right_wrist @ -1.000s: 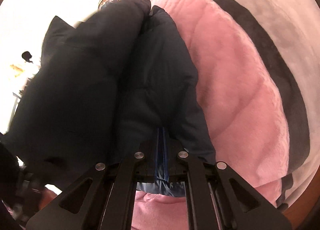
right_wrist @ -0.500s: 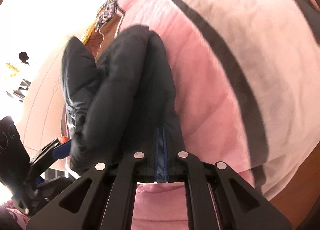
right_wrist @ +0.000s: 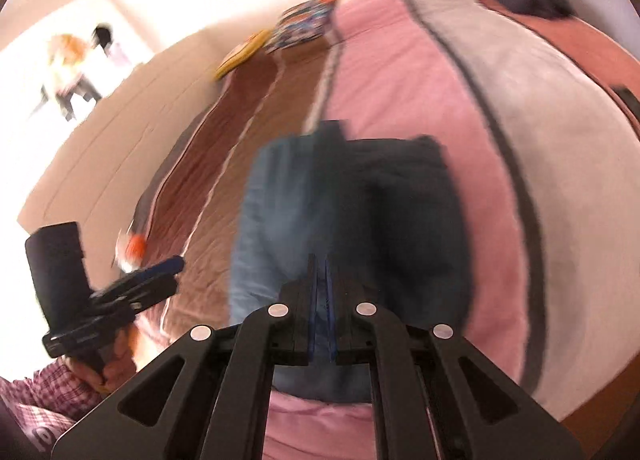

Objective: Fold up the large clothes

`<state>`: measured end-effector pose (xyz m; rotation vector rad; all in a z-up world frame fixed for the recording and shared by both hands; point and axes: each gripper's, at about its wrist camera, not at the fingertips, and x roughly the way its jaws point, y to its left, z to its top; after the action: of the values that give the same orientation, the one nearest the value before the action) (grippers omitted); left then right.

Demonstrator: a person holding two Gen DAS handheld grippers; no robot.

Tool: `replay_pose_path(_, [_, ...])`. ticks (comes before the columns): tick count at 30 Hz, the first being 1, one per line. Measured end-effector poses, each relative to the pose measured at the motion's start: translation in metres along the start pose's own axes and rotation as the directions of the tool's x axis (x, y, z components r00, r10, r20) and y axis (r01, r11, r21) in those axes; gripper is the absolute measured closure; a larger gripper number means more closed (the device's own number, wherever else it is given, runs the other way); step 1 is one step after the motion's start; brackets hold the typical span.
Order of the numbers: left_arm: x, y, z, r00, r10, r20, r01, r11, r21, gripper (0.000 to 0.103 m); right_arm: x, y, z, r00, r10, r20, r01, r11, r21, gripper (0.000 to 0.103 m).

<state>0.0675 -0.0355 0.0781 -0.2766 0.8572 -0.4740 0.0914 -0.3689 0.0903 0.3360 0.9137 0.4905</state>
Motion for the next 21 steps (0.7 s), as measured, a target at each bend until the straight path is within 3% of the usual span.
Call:
replay_pose_path(2, [0.006, 0.016, -0.011, 1.0, 0.015, -0.022, -0.016, 0.999, -0.047, 0.04, 0.023, 0.01, 0.011, 0.999, 0.026, -0.046, -0.027, 1.0, -0.016, 0.096])
replay_pose_path(5, [0.011, 0.027, -0.026, 0.999, 0.035, -0.039, -0.037, 0.997, -0.065, 0.04, 0.045, 0.011, 0.023, 0.996, -0.001, -0.091, 0.0, 1.0, -0.01, 0.096])
replay_pose_path(8, [0.011, 0.036, -0.032, 0.998, 0.035, -0.048, -0.039, 0.996, -0.077, 0.04, 0.076, -0.009, 0.031, 0.982, -0.096, -0.164, 0.103, 0.994, 0.029, 0.1])
replay_pose_path(15, [0.017, 0.055, -0.032, 0.997, 0.033, -0.065, -0.04, 0.993, -0.112, 0.04, 0.095, -0.054, 0.002, 0.962, -0.158, -0.222, 0.191, 0.972, 0.135, 0.103])
replay_pose_path(21, [0.027, 0.054, -0.032, 0.997, 0.003, -0.083, -0.012, 0.994, -0.107, 0.039, 0.094, -0.079, -0.022, 0.965, -0.156, -0.212, 0.2, 0.958, 0.208, 0.103])
